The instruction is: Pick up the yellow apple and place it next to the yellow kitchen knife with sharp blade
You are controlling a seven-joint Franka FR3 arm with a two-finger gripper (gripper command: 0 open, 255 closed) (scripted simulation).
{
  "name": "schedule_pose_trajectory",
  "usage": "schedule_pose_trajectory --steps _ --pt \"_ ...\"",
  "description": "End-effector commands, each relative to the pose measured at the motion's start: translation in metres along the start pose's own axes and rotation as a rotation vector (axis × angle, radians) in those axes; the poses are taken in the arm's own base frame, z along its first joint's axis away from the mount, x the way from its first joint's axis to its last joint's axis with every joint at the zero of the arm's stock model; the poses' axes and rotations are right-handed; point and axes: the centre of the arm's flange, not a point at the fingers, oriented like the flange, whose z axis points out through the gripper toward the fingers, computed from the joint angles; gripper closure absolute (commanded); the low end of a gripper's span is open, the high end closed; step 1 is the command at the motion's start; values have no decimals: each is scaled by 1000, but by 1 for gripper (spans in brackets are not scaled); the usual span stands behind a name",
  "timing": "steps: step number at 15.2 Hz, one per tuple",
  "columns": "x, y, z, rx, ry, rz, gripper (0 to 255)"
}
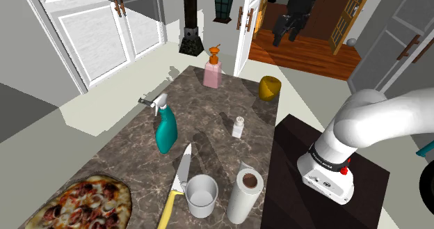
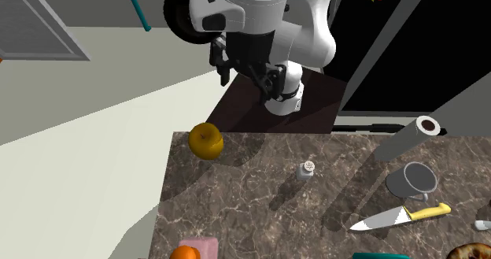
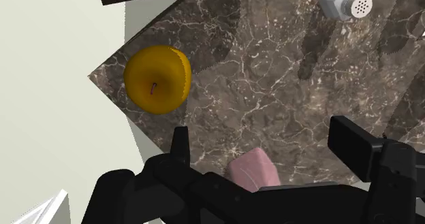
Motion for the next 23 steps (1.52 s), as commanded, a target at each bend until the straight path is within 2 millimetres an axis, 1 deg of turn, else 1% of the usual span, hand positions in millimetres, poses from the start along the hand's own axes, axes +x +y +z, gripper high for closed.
schedule_pose_trajectory --steps 1,6,10,14,18,19,23 --pt "0 0 0 0 0 0 0" --pt "34 46 50 56 -63 183 0" --pt "52 84 93 100 -113 329 0" --pt "63 122 138 145 -163 475 0" --pt "66 160 185 189 -213 622 0" --pt "66 160 186 190 -213 622 0" --pt "63 155 206 190 -213 622 0"
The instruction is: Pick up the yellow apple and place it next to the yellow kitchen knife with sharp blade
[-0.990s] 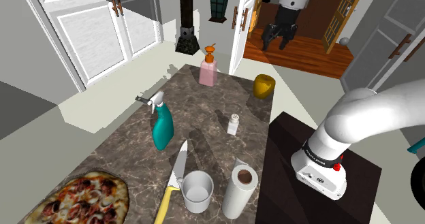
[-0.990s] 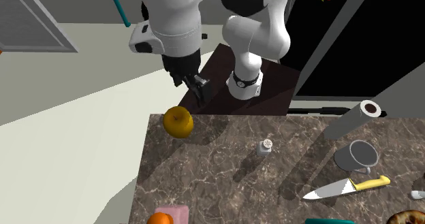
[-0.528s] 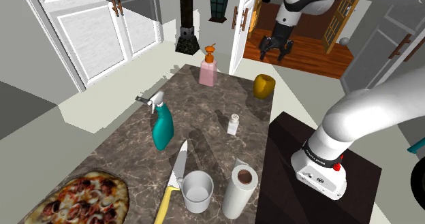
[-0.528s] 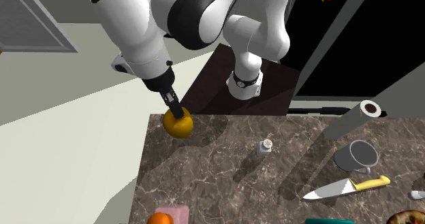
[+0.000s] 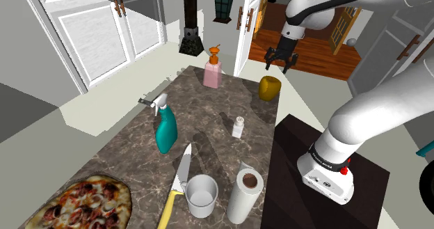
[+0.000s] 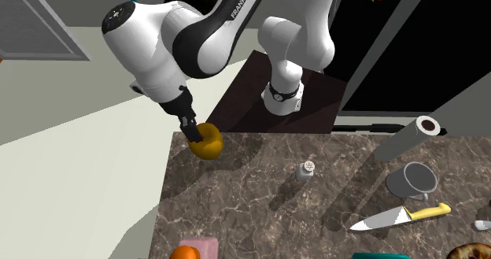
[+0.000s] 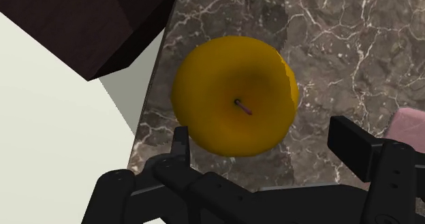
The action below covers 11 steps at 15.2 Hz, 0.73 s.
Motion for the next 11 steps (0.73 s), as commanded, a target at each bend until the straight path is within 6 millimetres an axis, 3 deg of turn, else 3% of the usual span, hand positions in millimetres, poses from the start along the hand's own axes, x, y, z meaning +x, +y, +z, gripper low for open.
schedule_pose_trajectory --steps 1,3,11 --pt "0 -1 9 0 0 1 0" --pt "0 -1 23 0 0 1 0" --pt "0 -1 23 0 0 1 0"
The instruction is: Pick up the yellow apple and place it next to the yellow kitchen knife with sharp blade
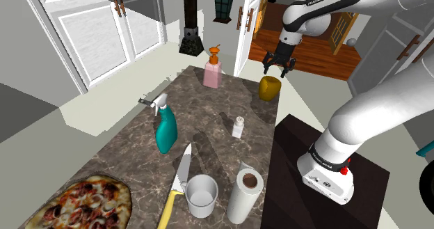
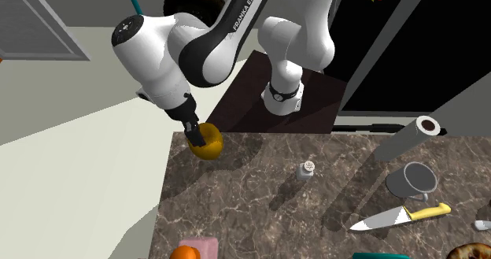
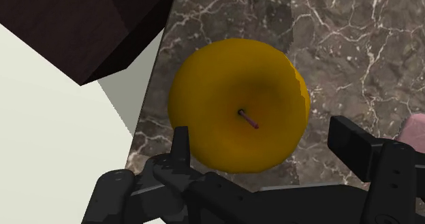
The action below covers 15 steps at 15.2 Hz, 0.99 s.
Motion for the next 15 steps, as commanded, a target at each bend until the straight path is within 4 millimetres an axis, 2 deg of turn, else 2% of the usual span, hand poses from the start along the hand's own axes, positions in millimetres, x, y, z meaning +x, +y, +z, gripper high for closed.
schedule_pose_trajectory --steps 1,10,15 --pt "0 0 0 0 0 0 255" --pt "0 0 0 0 0 0 255" --pt "-4 -4 -26 0 0 0 255"
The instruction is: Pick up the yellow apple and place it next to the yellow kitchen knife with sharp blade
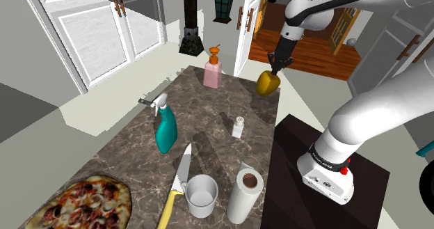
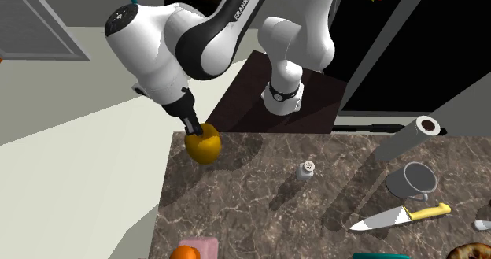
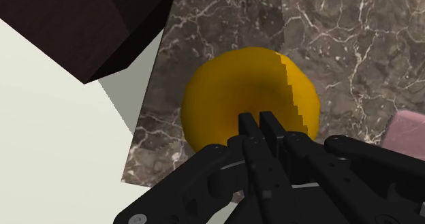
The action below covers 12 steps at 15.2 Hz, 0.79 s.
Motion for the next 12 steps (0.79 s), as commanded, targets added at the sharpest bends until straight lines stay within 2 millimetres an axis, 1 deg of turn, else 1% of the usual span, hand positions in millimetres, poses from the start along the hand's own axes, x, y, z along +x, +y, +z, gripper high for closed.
schedule_pose_trajectory --steps 1,12 --pt "-2 -1 -11 0 0 0 255" --pt "-10 -11 -67 0 0 0 255"
